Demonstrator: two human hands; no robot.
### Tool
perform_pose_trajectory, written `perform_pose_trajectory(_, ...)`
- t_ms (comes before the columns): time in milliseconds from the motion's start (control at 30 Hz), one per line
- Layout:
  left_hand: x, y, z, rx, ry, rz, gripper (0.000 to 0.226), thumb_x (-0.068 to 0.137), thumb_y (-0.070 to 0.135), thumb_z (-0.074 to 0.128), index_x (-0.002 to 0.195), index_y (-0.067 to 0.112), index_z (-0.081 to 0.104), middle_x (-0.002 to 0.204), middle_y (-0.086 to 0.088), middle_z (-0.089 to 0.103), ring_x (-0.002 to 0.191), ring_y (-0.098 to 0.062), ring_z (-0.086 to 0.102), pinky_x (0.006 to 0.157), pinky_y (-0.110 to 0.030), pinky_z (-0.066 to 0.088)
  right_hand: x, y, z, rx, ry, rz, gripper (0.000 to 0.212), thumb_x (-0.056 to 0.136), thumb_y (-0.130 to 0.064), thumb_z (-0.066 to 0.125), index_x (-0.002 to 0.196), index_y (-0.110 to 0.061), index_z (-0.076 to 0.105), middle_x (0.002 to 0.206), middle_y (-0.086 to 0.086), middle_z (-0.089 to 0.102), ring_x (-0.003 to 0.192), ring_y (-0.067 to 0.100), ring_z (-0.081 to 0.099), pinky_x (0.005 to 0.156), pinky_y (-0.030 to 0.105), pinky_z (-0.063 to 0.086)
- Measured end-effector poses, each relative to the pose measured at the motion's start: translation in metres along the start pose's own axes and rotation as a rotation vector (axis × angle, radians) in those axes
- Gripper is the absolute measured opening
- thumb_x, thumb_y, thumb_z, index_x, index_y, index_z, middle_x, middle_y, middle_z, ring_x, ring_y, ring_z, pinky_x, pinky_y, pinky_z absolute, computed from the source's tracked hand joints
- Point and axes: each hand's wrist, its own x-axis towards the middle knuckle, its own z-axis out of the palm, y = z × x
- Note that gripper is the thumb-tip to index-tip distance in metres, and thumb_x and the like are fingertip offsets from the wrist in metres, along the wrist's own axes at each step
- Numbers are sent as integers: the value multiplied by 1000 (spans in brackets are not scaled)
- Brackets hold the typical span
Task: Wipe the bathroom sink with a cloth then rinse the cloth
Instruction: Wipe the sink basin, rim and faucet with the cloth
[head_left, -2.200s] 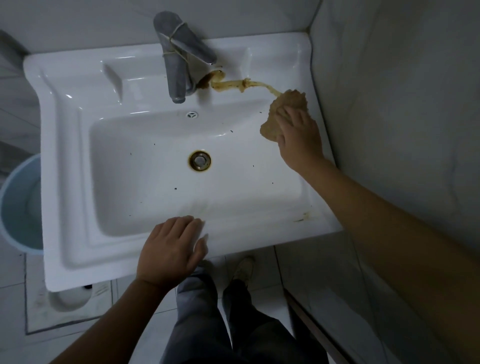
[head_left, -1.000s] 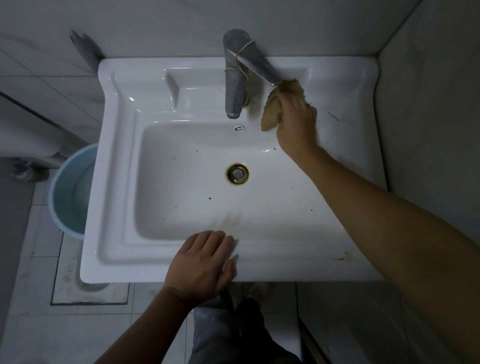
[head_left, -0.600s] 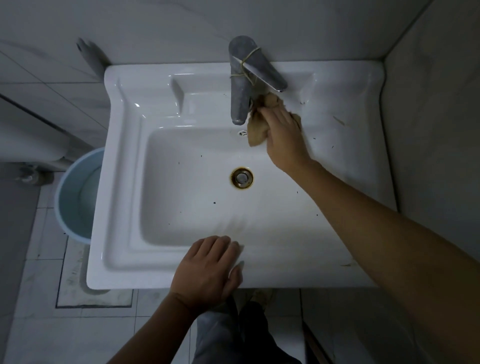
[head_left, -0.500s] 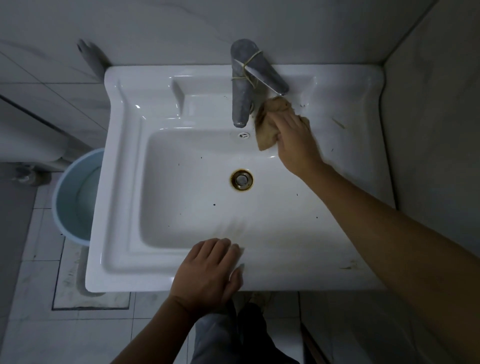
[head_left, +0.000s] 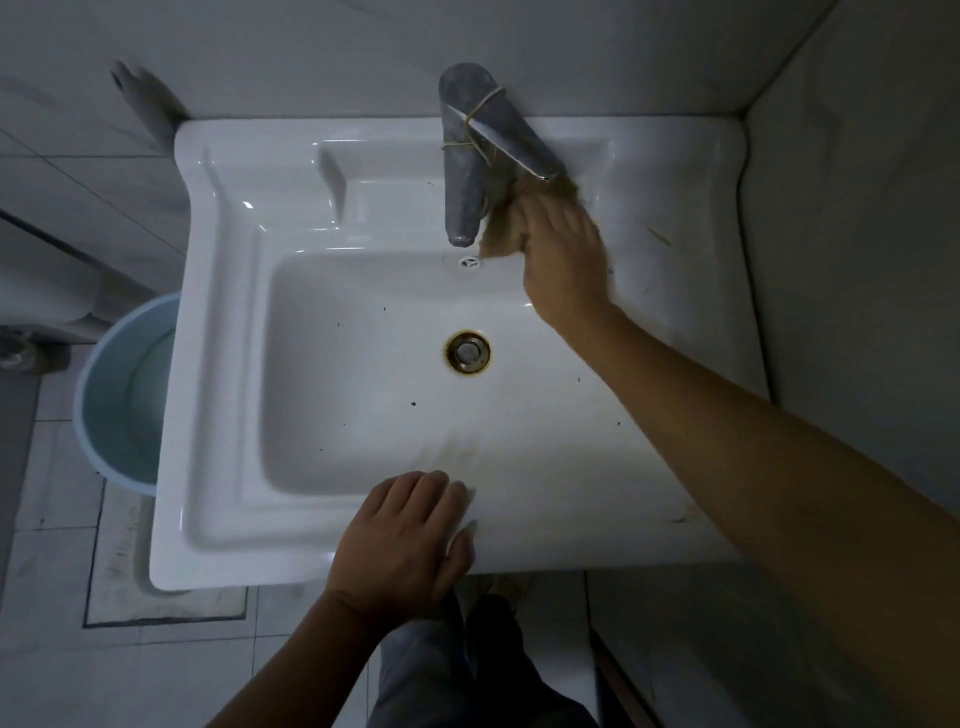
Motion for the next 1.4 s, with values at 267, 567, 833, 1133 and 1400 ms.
perform_pose_trajectory(267, 0, -1, -1, 9, -12, -6, 45, 98, 46, 41, 119, 16, 66, 112, -4, 65, 99, -25, 61, 86, -37, 48, -17, 60, -33, -142, -72, -175, 53, 89, -3, 52, 141, -4, 50, 141, 13, 56, 130, 30, 51, 104, 40, 46)
perform_pose_trajectory(567, 0, -2, -2, -8, -50, -5, 46, 96, 47, 45, 121, 15, 68, 114, -6, 67, 102, -25, 63, 87, -39, 51, -69, 94, -65, -114, -171, 139, 54, 86, -13, 60, 136, 3, 51, 140, 21, 53, 129, 39, 48, 107, 45, 41)
perform_pose_trajectory(833, 0, -2, -3, -3, -42, 9, 44, 95, 45, 46, 120, 15, 66, 113, -5, 66, 100, -25, 61, 85, -38, 49, -92, 89, -61, -130, -227, 128, 64, 88, -9, 60, 148, -1, 38, 156, 16, 38, 143, 33, 35, 118, 42, 30)
perform_pose_trajectory(1133, 1, -1, -4, 36, -13, 19, 44, 94, 43, 46, 120, 12, 64, 113, -8, 66, 99, -28, 60, 82, -39, 48, -46, 94, -61, -109, -251, 139, 77, 75, 3, 65, 147, -1, 39, 156, 15, 38, 141, 34, 37, 110, 41, 36)
perform_pose_trajectory(1400, 1, 1, -7, 52, -74, -19, 45, 94, 44, 44, 120, 13, 63, 115, -8, 66, 98, -30, 61, 80, -42, 48, -141, 93, -106, 4, -382, 106, 51, 85, -9, 63, 135, -3, 54, 148, 10, 47, 135, 31, 41, 109, 38, 34)
